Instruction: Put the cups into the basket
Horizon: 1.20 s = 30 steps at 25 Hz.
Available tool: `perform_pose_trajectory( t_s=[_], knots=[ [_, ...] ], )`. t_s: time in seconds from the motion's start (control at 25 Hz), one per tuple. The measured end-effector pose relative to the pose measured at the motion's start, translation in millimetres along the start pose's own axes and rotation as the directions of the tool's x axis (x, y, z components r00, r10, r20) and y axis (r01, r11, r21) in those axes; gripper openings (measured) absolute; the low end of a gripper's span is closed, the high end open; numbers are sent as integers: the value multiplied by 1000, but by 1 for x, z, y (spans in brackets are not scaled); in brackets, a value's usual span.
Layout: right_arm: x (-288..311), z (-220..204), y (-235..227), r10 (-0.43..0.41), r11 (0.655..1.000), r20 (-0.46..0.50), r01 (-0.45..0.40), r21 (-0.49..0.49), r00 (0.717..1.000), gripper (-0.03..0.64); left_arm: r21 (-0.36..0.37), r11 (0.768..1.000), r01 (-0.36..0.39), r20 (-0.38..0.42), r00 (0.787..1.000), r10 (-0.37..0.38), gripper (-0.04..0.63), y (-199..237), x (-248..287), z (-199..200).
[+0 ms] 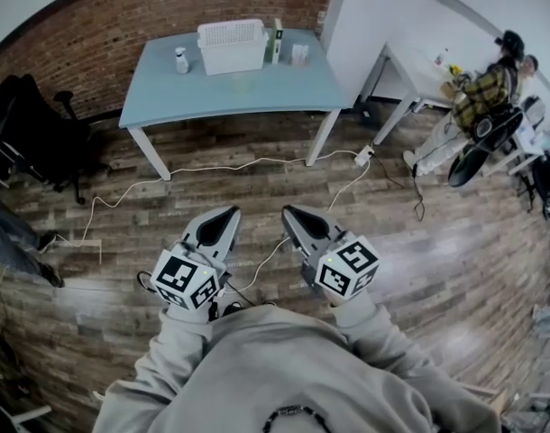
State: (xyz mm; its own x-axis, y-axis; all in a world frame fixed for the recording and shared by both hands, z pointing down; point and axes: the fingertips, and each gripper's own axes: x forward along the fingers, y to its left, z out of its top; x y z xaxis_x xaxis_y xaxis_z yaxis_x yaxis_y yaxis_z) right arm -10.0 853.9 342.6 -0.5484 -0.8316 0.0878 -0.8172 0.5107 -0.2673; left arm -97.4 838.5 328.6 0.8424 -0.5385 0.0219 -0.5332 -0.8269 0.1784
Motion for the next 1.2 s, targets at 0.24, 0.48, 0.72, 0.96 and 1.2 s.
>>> perform_pose_trajectory(
  t_s=[0.24, 0.48, 0.72, 0.96, 1.2],
  knots=[
    [-7, -7, -19, -13, 1000, -17, 13, 23, 1000, 11, -8, 1000, -12, -3, 1000, 12, -2, -8, 11, -13],
    [1, -5, -33, 2, 999, -15, -1, 47, 1000, 11, 7, 1000, -8, -20, 1000, 8, -2, -3, 15, -10],
    [34, -9, -38, 31, 999, -32, -30, 12, 999, 9, -14, 1000, -25, -12, 1000, 25, -2, 33, 35, -10],
    [107, -5, -95, 39, 999, -55, -39, 12, 998, 11, -9, 999, -53, -5, 999, 53, -2, 113, 100, -16],
    [213, 27, -163, 46, 999, -95, -45, 17, 994, 11, 24, 999, -48, -10, 999, 48, -2, 216, 176, 18]
  ],
)
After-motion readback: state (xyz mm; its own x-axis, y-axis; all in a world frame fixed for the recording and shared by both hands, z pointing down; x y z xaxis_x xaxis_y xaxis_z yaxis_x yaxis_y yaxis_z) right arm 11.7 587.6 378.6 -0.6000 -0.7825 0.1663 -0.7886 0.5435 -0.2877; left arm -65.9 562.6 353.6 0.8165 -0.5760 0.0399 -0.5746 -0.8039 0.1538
